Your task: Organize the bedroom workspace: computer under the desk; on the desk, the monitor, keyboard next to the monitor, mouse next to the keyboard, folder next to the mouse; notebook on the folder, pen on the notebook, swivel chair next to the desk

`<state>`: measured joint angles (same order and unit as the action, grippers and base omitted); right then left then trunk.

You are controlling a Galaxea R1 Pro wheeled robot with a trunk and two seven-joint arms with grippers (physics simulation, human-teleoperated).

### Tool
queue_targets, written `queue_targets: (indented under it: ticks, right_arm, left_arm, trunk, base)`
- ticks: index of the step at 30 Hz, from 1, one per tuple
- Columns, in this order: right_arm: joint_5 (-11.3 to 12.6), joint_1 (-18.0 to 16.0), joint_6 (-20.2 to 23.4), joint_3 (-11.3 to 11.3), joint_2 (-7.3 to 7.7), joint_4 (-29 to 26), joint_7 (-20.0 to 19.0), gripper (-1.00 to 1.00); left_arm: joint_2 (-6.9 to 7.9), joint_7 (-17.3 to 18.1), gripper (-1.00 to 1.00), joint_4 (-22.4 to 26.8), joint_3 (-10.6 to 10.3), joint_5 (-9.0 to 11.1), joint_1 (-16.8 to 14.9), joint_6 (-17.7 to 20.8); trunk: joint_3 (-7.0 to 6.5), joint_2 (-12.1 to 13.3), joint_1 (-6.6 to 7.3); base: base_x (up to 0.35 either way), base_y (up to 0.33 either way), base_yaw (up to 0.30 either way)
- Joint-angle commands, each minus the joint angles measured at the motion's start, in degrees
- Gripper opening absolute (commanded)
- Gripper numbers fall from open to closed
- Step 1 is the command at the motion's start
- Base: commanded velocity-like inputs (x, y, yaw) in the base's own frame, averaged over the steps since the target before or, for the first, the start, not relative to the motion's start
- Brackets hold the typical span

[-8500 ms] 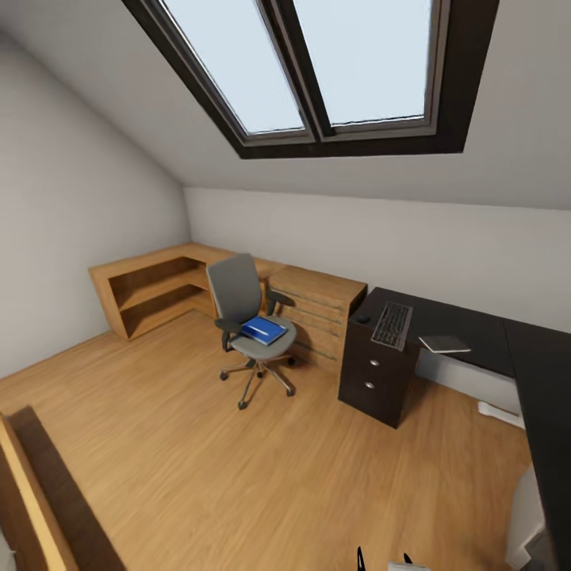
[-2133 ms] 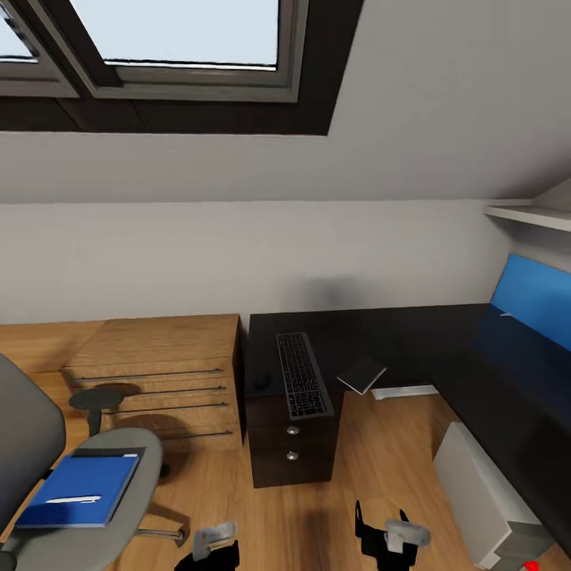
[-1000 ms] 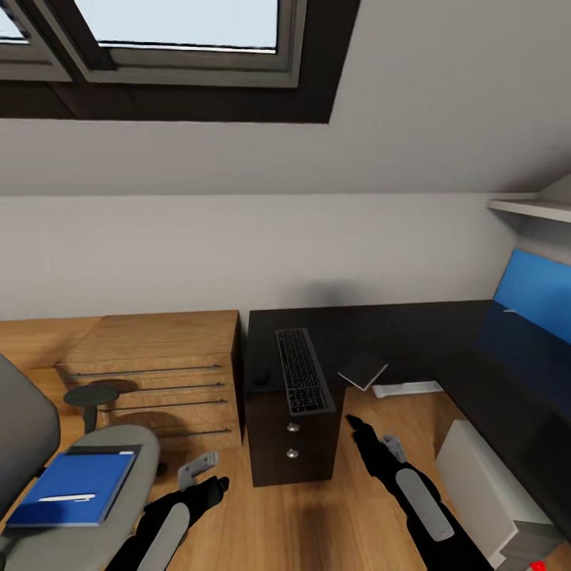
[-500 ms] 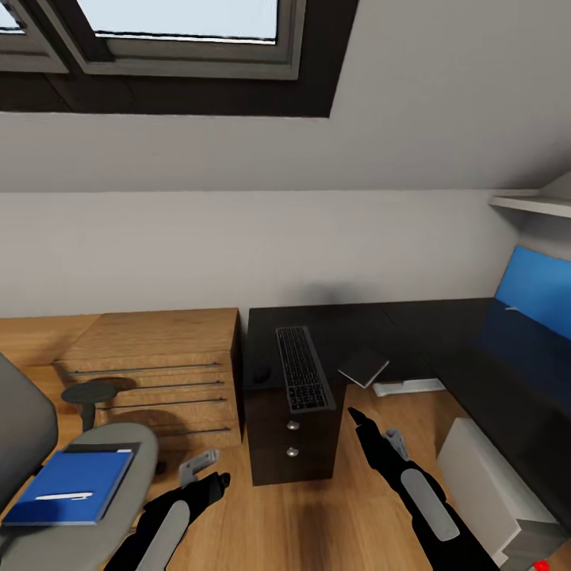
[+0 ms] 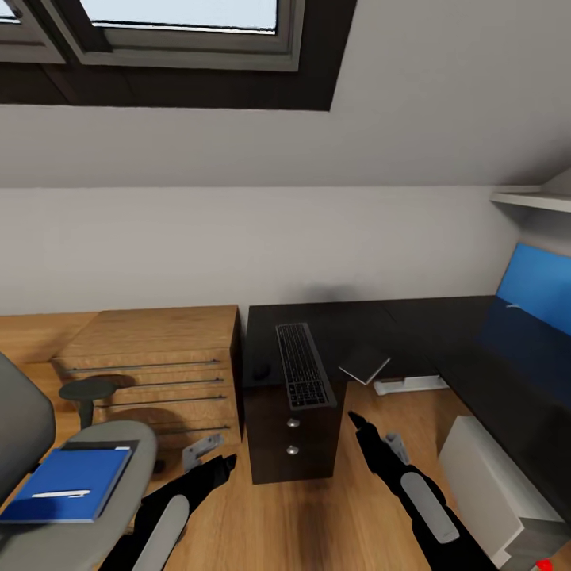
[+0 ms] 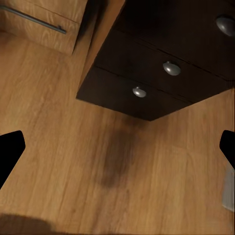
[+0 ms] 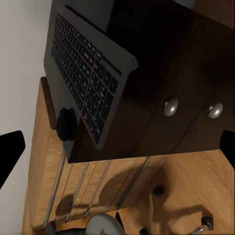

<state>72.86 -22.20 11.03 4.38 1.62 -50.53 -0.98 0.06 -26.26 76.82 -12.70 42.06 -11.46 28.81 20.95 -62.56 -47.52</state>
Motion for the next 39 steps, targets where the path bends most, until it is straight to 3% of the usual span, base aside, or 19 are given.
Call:
queue_targets:
  ticks: [1,16,21,34,39]
  right_arm:
    - [0.4,0.0,0.0,0.1,0.05,0.6,0.0,1.0]
    - [0.1,0.0,-0.8,0.3,-0.28,1.2,0.2,1.0]
    - [-0.2,0.0,-4.9,0.6,-0.4,1.3,0.0,1.0]
    - [-0.1,-1.3,-4.7,0.5,-0.14,4.5,-0.3,1.0]
    - [0.1,-1.4,-4.7,0.6,-0.19,4.5,-3.2,1.0]
  left_arm:
    - [0.02,-0.5,1.0,1.9,-0.1,0.6,0.9,0.1]
    - [0.05,-0.5,1.0,5.1,-0.3,0.6,2.7,0.2]
    - [0.03,-0.6,1.0,5.1,-0.3,0.6,2.8,0.2]
    - [0.03,-0.6,1.0,5.0,-0.4,0.7,2.8,0.2]
    - [-0.01,-0.6,1.0,5.0,-0.4,0.7,2.8,0.2]
  trunk:
    - [0.25,-0.5,-0.23]
    - [2.94,-6.5,-3.52]
    - [3.84,-8.5,-4.62]
    - [6.18,-13.7,-7.48]
    - [7.07,-15.7,-8.58]
  base:
    - [0.0,0.0,0.0]
    - [0.0,0.0,0.0]
    - [0.0,0.0,0.0]
    - [0.0,0.0,0.0]
    - [0.0,0.0,0.0]
